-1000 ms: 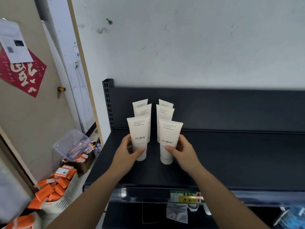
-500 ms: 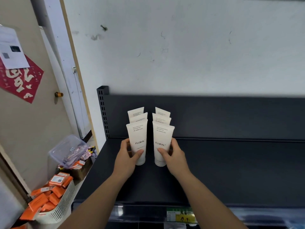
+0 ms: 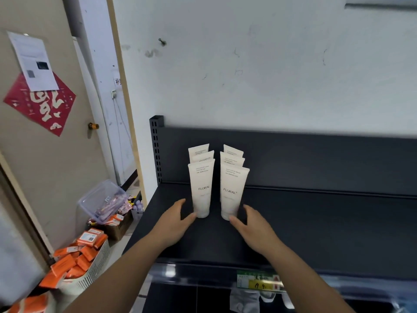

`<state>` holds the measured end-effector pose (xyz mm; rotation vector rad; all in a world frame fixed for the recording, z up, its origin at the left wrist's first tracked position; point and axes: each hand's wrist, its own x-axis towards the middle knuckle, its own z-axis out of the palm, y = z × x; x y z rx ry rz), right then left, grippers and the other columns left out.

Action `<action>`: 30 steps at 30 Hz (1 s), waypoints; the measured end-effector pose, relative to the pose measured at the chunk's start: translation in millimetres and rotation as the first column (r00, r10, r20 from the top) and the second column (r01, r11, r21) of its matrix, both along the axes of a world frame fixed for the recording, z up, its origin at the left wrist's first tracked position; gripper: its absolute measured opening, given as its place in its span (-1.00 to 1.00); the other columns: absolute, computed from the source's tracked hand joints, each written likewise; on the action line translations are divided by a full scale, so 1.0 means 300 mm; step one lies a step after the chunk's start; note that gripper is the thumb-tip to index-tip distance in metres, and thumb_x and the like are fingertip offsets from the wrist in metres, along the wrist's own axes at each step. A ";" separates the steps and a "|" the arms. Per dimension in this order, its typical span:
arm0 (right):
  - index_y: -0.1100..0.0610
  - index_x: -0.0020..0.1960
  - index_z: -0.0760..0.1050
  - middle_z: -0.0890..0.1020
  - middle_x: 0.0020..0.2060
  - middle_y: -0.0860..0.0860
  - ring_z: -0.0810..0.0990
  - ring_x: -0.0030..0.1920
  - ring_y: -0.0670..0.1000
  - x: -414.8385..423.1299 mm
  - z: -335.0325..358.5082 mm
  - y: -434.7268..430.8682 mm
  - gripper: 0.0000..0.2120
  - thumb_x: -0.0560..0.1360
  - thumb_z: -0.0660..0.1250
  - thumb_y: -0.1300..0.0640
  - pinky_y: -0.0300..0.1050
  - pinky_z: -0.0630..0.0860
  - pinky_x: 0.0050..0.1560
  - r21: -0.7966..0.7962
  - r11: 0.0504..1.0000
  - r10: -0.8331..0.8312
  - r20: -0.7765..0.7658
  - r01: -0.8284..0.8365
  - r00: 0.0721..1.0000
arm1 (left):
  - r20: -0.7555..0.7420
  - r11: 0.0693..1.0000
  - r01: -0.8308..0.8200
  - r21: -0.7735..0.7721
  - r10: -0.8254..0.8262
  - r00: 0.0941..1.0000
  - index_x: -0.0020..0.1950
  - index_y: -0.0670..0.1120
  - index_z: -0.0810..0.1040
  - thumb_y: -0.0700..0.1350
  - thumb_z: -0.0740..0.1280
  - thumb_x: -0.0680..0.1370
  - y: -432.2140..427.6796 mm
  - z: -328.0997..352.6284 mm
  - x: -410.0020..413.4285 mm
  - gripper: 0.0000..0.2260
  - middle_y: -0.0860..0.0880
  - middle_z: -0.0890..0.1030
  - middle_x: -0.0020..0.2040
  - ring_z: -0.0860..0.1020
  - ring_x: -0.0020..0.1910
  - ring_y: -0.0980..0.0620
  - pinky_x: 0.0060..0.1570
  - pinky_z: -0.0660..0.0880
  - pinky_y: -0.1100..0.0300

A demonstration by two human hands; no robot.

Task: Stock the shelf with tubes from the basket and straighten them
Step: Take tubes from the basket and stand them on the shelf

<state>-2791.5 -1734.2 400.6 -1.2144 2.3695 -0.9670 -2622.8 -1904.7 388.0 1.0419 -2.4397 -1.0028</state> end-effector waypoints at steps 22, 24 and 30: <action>0.13 0.60 -0.07 -0.01 0.59 0.04 -0.07 0.58 0.04 0.886 -0.042 -0.261 -0.39 0.66 0.05 -0.06 0.05 -0.04 0.55 0.348 0.742 0.670 -0.343 -0.573 0.659 | 0.312 0.910 -0.190 -0.368 0.313 0.897 0.59 -0.01 0.02 0.27 -0.03 0.53 0.034 -0.062 1.127 -0.32 -0.02 0.02 0.60 0.02 0.57 -0.04 0.49 0.02 0.01; 0.16 0.60 -0.07 0.00 0.59 0.06 -0.06 0.58 0.04 0.988 -0.062 -0.288 -0.38 0.65 0.06 -0.07 -0.01 -0.04 0.55 0.352 0.699 0.715 -0.336 -0.622 0.613 | 0.340 0.899 -0.242 -0.365 0.371 0.864 0.59 -0.01 0.02 0.21 0.04 0.59 0.062 -0.103 1.256 -0.37 -0.01 -0.01 0.60 0.00 0.57 -0.04 0.49 0.01 0.00; 0.20 0.57 0.00 0.09 0.56 0.10 0.03 0.55 0.07 1.266 -0.141 -0.353 -0.41 0.64 0.12 0.05 -0.10 0.01 0.49 0.372 0.540 0.840 -0.294 -0.755 0.455 | 0.381 0.849 -0.401 -0.345 0.517 0.767 0.59 -0.05 0.01 0.24 0.06 0.57 0.160 -0.226 1.560 -0.33 -0.03 0.02 0.60 0.01 0.57 -0.07 0.51 0.03 -0.02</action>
